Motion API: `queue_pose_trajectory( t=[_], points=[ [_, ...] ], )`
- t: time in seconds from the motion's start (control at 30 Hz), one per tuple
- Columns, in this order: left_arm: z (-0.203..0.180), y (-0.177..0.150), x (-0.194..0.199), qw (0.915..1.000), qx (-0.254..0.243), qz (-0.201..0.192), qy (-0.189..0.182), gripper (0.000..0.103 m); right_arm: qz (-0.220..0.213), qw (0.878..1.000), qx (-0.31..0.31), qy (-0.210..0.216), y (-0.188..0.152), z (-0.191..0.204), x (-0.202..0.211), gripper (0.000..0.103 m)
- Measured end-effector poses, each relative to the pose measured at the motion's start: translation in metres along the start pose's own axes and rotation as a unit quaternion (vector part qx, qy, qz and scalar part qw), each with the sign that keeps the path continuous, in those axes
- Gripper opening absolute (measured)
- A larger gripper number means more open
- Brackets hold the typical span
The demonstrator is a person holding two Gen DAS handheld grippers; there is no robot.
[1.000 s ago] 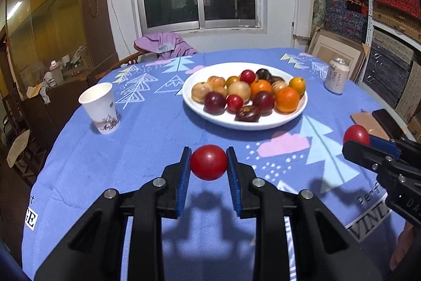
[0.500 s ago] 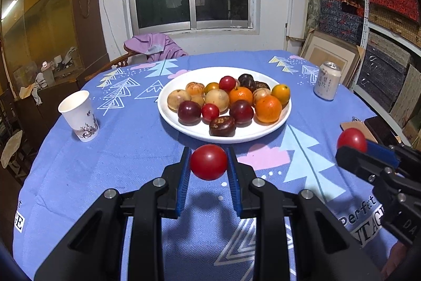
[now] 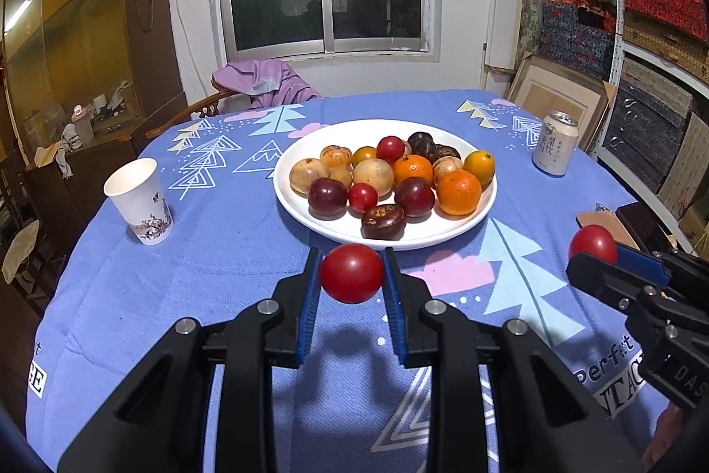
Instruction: Organize fruits
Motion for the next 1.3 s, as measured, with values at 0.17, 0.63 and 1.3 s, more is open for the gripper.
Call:
queue_pose_trajectory(
  t=[0.17,0.63,1.3],
  points=[
    [0.004,0.013,-0.003,1.0,-0.008,-0.002,0.006,0.026,-0.005,1.0,0.014,-0.007,0.023,0.0,0.001,0.03],
    [0.019,0.086,-0.071,0.9998,0.012,0.012,0.007,0.026,0.009,1.0,-0.009,-0.003,0.106,-0.018,-0.065,0.03],
    [0.025,0.089,-0.151,0.9983,0.029,0.049,0.009,0.065,0.047,0.998,-0.022,-0.029,0.114,-0.037,-0.143,0.058]
  ],
)
Point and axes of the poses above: each gripper's, at about its wrist camera, not at the fingertips, and x roughly against the way its jaws point, z to its left, y to its top, the point moved 6 cm from there along -x, roughly the way its jaws point, and after that the axes turned 1 degree about -y, right-handed, at the moved point
